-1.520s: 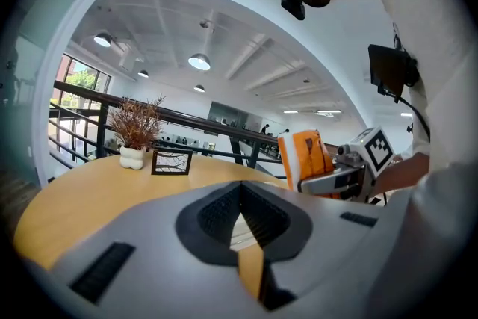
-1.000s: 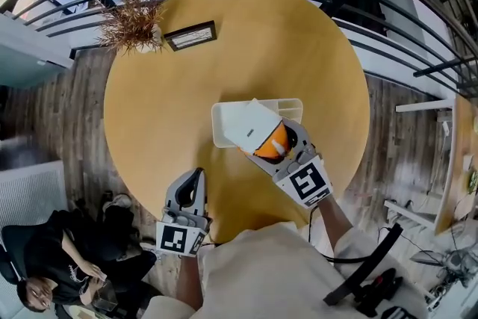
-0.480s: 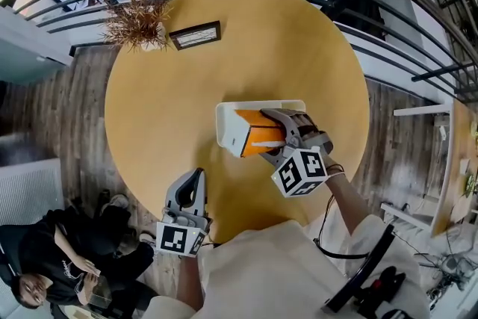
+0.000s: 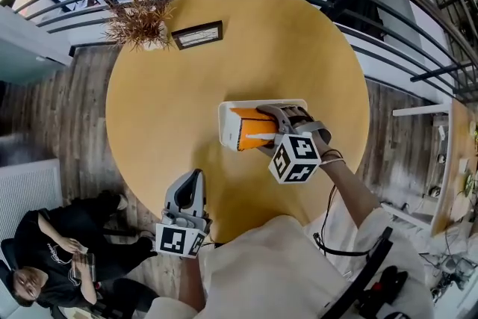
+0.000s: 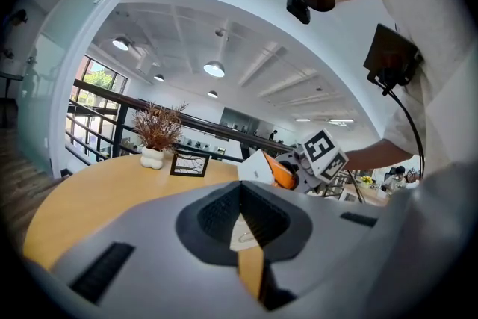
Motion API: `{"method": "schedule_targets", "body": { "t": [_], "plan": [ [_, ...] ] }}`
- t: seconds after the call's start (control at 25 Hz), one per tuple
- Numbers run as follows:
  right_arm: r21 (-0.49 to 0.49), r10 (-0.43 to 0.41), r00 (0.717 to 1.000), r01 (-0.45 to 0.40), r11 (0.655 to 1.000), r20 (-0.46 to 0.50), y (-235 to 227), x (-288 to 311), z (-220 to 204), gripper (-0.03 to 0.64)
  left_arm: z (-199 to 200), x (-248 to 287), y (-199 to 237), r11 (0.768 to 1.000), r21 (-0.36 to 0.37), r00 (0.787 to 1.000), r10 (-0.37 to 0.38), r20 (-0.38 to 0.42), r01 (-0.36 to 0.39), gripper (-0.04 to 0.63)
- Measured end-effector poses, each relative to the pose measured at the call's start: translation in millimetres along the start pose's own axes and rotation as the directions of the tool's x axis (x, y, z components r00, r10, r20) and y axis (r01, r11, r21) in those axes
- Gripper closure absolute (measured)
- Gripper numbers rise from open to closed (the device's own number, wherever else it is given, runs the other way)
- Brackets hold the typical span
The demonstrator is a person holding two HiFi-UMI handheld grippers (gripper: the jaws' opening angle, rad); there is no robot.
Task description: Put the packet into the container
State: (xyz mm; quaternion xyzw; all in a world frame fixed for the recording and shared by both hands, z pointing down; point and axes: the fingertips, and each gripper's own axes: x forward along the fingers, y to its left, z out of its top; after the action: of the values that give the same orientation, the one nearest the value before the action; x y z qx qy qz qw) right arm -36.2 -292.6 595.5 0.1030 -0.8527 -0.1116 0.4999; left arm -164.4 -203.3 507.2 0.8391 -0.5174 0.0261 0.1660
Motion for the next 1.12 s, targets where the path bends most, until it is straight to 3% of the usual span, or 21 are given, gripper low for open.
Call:
{"method": "schedule_targets", "body": {
  "t": [0.24, 0.4, 0.56, 1.12],
  "plan": [
    [0.070, 0.168, 0.985, -0.165, 0.984, -0.041, 3, 20, -10, 0.245, 2, -5, 0, 1.000, -0.013, 1.000, 0.008, 0.007, -0.008, 0.589],
    [0.068, 0.231, 0.968, -0.225, 0.972, -0.098, 4, 34, -19, 0.245, 3, -6, 3, 1.000, -0.015, 1.000, 0.010, 0.011, -0.010, 0.591],
    [0.025, 0.267, 0.949, -0.266, 0.964, -0.168, 11, 46, -26, 0.244, 4, -9, 6, 1.000, -0.011, 1.000, 0.015, 0.013, -0.015, 0.589],
    [0.029, 0.307, 0.931, -0.308, 0.951, -0.195, 13, 44, -26, 0.244, -1, -11, 3, 1.000, -0.021, 1.000, -0.006, -0.008, 0.005, 0.589]
  ]
}}
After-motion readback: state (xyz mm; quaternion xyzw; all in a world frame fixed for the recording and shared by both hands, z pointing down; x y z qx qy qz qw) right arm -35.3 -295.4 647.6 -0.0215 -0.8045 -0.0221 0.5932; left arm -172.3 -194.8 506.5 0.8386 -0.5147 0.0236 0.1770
